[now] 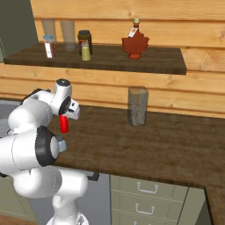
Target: Put the shaker and condiment bottle from the counter next to their counterparts in the cabinet.
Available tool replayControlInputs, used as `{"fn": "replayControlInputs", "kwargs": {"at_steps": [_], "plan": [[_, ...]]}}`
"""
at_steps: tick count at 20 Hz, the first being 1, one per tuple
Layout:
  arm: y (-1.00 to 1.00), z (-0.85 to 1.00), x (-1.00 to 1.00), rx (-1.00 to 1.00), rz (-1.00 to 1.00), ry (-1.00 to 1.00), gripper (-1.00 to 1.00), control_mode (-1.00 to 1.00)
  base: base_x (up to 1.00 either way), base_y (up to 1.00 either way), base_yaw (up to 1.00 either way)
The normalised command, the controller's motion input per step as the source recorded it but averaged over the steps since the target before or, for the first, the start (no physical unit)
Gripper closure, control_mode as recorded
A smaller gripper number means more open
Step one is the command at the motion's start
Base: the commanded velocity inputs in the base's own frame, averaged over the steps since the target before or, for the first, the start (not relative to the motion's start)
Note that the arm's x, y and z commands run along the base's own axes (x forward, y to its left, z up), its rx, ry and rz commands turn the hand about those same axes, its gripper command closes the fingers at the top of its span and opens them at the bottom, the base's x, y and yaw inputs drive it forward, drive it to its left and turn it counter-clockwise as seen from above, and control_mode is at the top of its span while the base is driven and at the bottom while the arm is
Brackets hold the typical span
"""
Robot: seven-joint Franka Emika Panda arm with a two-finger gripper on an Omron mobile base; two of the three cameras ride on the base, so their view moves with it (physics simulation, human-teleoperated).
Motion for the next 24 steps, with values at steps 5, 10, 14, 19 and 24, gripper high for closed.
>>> {"fn": "replayControlInputs", "kwargs": {"at_steps": [5, 10, 14, 19, 24], "plan": [[-0.54, 0.68, 0.04, 0.00, 0.01, 0.03, 1.00, -1.00, 0.00, 0.00, 0.00], [-0.72, 1.00, 0.00, 0.00, 0.02, 0.06, 1.00, -1.00, 0.00, 0.00, 0.00], [-0.27, 0.44, 0.00, 0.00, 0.00, 0.02, 1.00, -1.00, 0.00, 0.00, 0.00], [-0.11, 0.01, 0.04, 0.00, 0.00, 0.10, 1.00, -1.00, 0.00, 0.00, 0.00], [-0.54, 0.89, 0.00, 0.01, 0.01, 0.09, 1.00, -1.00, 0.00, 0.00, 0.00]]}}
